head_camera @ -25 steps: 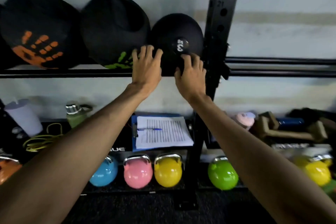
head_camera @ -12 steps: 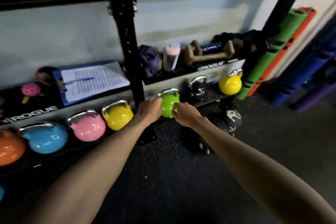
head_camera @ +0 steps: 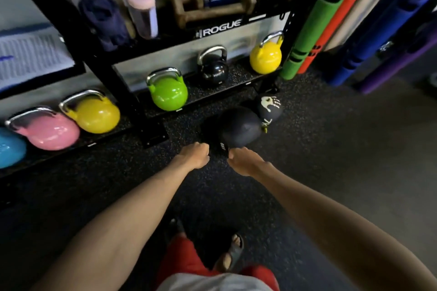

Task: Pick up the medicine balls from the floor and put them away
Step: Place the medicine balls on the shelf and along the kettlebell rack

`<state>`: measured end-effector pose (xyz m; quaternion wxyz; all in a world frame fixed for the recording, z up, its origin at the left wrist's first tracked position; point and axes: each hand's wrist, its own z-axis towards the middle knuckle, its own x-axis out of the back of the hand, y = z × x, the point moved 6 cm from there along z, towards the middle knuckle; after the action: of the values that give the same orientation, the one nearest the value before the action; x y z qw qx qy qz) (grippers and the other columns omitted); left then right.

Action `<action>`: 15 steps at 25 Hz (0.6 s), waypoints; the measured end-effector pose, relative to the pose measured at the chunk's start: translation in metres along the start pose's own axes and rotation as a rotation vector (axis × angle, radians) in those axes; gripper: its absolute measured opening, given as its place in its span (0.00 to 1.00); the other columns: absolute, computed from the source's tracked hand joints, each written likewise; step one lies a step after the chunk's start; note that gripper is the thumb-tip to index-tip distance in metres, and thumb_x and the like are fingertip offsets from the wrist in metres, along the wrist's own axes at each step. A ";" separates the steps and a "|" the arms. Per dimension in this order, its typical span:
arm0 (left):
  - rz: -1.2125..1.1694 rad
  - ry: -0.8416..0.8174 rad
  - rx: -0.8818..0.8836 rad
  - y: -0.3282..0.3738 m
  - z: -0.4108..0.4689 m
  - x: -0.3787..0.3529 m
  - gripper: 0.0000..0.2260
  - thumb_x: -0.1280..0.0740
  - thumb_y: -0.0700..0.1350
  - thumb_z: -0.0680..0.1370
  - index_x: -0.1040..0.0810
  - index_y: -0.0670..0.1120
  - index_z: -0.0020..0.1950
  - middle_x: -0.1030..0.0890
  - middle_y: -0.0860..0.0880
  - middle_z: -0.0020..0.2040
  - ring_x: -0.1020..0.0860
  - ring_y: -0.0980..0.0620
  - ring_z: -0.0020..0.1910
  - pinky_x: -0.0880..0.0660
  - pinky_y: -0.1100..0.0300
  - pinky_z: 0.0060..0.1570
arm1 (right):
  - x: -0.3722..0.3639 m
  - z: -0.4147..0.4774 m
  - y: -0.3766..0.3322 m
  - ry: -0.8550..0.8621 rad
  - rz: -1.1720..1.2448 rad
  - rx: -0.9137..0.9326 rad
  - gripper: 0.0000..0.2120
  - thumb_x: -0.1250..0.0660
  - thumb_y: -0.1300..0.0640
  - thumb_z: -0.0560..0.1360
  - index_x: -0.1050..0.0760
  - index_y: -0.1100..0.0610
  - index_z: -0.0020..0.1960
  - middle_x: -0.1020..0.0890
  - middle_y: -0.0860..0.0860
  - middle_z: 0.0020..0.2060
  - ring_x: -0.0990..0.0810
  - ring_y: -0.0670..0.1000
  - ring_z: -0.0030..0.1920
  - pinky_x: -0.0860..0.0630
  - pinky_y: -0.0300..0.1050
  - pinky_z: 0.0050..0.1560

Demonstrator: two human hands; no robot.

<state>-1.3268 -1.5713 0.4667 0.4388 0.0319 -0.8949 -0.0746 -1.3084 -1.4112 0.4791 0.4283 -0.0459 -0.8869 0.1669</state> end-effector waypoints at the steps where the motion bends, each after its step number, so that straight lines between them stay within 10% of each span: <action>1: -0.020 -0.019 0.022 0.007 0.010 -0.009 0.09 0.38 0.50 0.82 0.22 0.49 0.58 0.20 0.46 0.60 0.21 0.44 0.58 0.23 0.49 0.56 | -0.002 0.005 0.014 -0.013 0.001 -0.011 0.15 0.44 0.52 0.83 0.23 0.59 0.57 0.18 0.58 0.53 0.18 0.59 0.52 0.27 0.50 0.45; 15: -0.258 -0.204 0.074 0.073 0.236 -0.060 0.13 0.37 0.45 0.80 0.19 0.41 0.59 0.18 0.40 0.59 0.20 0.39 0.59 0.22 0.48 0.60 | 0.011 0.177 0.169 -0.145 0.110 -0.175 0.16 0.45 0.55 0.82 0.25 0.61 0.62 0.20 0.62 0.58 0.21 0.63 0.56 0.31 0.48 0.47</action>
<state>-1.4761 -1.4673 0.2894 0.3311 0.1551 -0.9254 -0.1001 -1.4629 -1.2953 0.3289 0.3478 -0.1194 -0.9228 0.1151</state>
